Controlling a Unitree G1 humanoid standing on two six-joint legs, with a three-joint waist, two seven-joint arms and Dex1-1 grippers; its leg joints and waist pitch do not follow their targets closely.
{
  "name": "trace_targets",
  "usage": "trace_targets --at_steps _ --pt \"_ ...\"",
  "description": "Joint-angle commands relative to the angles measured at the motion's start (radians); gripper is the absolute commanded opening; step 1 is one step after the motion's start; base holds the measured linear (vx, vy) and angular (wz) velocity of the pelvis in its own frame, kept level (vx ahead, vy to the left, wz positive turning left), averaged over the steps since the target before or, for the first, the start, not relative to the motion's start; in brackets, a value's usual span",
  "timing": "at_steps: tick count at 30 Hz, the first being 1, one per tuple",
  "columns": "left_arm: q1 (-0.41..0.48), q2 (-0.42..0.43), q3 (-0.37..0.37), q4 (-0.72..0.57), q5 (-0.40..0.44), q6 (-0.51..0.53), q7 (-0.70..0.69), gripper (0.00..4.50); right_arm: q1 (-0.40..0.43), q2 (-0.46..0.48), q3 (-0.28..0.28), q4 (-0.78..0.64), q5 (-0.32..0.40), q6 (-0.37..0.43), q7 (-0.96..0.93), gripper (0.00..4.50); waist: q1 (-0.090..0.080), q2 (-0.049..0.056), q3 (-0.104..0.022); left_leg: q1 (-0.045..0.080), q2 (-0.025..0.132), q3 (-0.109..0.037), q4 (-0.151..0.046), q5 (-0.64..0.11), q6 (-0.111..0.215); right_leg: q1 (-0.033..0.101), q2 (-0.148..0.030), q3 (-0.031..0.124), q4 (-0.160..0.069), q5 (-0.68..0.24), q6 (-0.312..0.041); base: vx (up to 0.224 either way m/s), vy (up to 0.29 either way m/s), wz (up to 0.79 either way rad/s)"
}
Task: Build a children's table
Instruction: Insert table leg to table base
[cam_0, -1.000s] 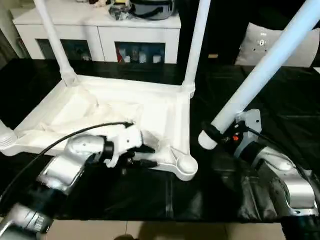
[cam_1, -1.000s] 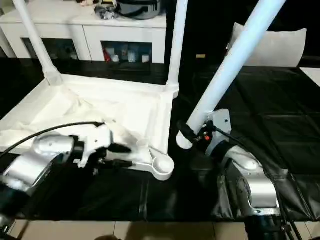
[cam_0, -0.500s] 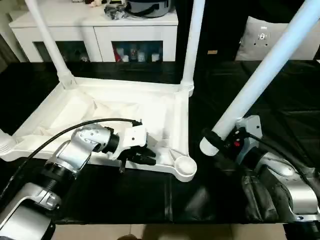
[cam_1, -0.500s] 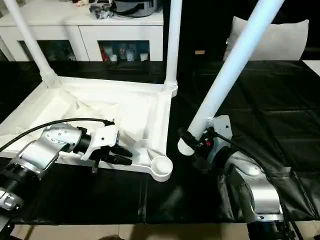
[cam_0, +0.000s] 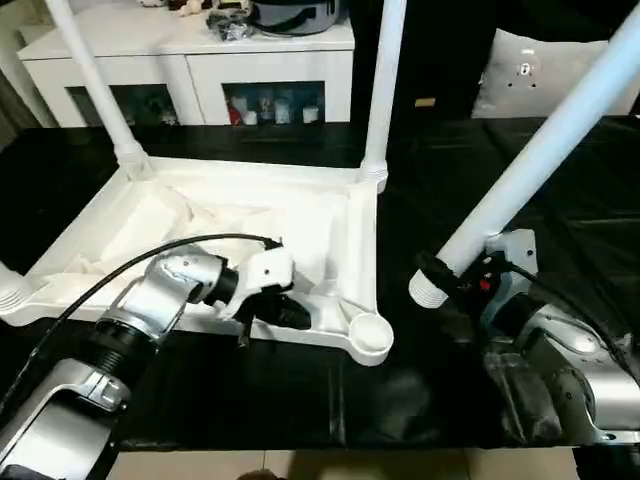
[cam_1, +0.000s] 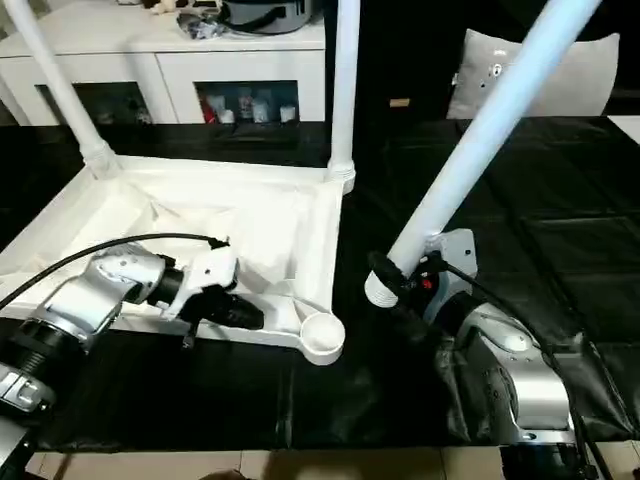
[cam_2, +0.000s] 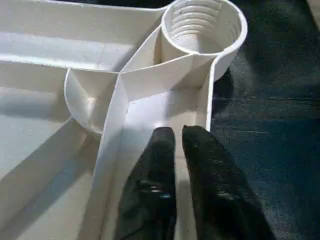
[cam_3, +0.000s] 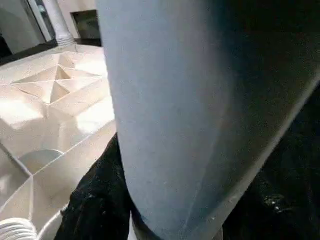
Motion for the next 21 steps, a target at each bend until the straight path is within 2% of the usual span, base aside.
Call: trace_targets --at_steps 1,5,7,8,11,14,19,20,21 --pt "0.008 0.015 -0.007 -0.013 -0.005 0.003 -0.028 0.85 -0.007 -0.005 0.002 -0.042 0.000 0.002 0.010 1.88 0.006 -0.008 -0.061 0.008 0.087 -0.029 -0.075 -0.079 0.066 0.032 -0.105 0.050 -0.065 0.084 -0.277 0.000 0.000 0.00" --pt "0.014 0.015 -0.003 -0.015 -0.012 0.023 -0.033 1.07 -0.006 -0.011 0.012 -0.043 -0.007 -0.004 0.020 1.88 0.007 -0.010 -0.068 0.003 0.084 -0.028 -0.067 -0.017 0.103 0.034 -0.104 0.046 -0.055 0.188 -0.283 0.000 0.000 0.00" --pt "0.015 0.011 0.006 -0.016 -0.019 0.030 -0.030 1.28 -0.002 -0.013 0.017 -0.044 -0.010 -0.001 0.019 1.88 0.009 -0.009 -0.077 0.001 0.083 -0.028 -0.057 0.036 0.124 0.033 -0.103 0.045 -0.045 0.263 -0.286 0.000 0.000 0.00" --pt "0.015 0.011 0.007 -0.018 -0.021 0.033 -0.033 1.39 0.000 -0.014 0.018 -0.045 -0.010 0.000 0.018 1.88 0.010 -0.006 -0.076 -0.001 0.083 -0.027 -0.055 0.054 0.140 0.028 -0.100 0.043 -0.042 0.292 -0.287 0.000 0.000 0.00" --pt "0.019 0.009 0.017 -0.031 -0.029 0.047 -0.045 1.65 0.005 -0.016 0.018 -0.049 -0.009 0.007 0.009 1.88 0.010 -0.006 -0.070 -0.001 0.087 -0.027 -0.060 0.009 0.140 0.027 -0.102 0.042 -0.049 0.230 -0.292 0.000 0.000 0.00" --pt "0.020 0.010 0.026 -0.045 -0.043 0.053 -0.056 1.65 0.008 -0.017 0.016 -0.053 -0.011 0.012 0.003 1.88 0.011 -0.005 -0.067 0.000 0.089 -0.027 -0.064 -0.017 0.125 0.027 -0.103 0.043 -0.052 0.184 -0.294 0.000 0.000 0.00" --pt "0.025 0.015 0.051 -0.096 -0.093 0.101 -0.076 1.72 0.010 -0.014 0.008 -0.053 -0.006 0.011 0.001 1.88 0.013 -0.003 -0.067 0.002 0.090 -0.027 -0.066 -0.026 0.110 0.026 -0.102 0.044 -0.052 0.172 -0.301 0.000 0.000 0.00" --pt "0.027 0.019 0.051 -0.104 -0.092 0.102 -0.080 1.72 0.009 -0.015 0.009 -0.052 -0.005 0.010 0.002 1.88 0.012 -0.007 -0.066 0.001 0.089 -0.026 -0.066 -0.030 0.110 0.027 -0.102 0.044 -0.053 0.170 -0.301 0.000 0.000 0.00" --pt "0.031 0.023 0.050 -0.111 -0.090 0.100 -0.084 1.72 0.008 -0.015 0.010 -0.052 -0.006 0.009 0.001 1.88 0.013 -0.006 -0.066 0.001 0.088 -0.025 -0.064 -0.029 0.111 0.027 -0.103 0.045 -0.053 0.165 -0.300 0.000 0.000 0.00"
